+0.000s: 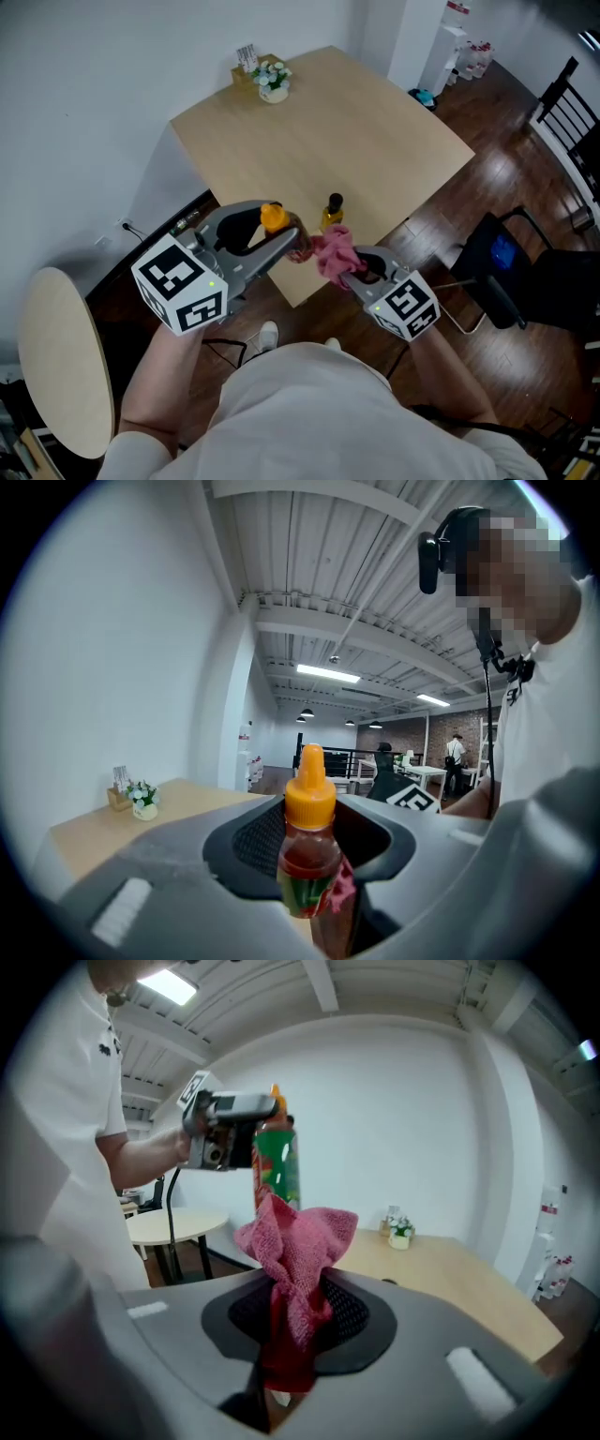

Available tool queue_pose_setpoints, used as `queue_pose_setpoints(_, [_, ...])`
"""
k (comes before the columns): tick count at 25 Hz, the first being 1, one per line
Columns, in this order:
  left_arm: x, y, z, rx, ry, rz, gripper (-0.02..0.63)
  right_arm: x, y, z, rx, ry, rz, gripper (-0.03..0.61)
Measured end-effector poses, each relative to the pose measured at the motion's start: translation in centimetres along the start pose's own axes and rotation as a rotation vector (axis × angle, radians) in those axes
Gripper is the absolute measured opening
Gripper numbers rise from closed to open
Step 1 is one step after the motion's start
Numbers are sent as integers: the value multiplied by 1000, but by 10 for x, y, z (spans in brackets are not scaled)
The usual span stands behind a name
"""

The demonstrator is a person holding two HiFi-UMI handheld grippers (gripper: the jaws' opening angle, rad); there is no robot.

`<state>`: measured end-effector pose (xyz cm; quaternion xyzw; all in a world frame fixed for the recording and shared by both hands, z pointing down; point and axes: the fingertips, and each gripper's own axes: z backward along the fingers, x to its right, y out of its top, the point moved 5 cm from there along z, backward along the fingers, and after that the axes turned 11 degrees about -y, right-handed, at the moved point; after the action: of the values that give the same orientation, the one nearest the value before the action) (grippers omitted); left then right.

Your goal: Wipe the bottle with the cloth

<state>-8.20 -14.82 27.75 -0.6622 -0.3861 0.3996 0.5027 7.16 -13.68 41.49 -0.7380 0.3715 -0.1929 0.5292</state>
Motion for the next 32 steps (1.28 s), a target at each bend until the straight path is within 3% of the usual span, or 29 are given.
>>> queue_pose_setpoints(3, [-1, -7, 1, -17, -11, 13, 163, 18, 47, 13, 108, -26, 25, 89])
queue_pose_setpoints(9, [15, -23, -10, -45, -60, 15, 163, -3, 124, 32, 300, 60, 128, 89])
queue_pose_setpoints(13, [23, -23, -10, -46, -81, 6, 163, -14, 111, 19, 243, 87, 138, 89])
queue_pose_setpoints(24, [19, -7, 2, -7, -63, 14, 163, -13, 11, -13, 7, 107, 0, 89])
queue_pose_setpoints(27, [13, -7, 4, -2, -52, 16, 163, -8, 24, 3, 60, 65, 2, 89])
queue_pose_setpoints(32, [2, -7, 5, -4, -43, 25, 163, -19, 101, 40, 313, 44, 92, 89])
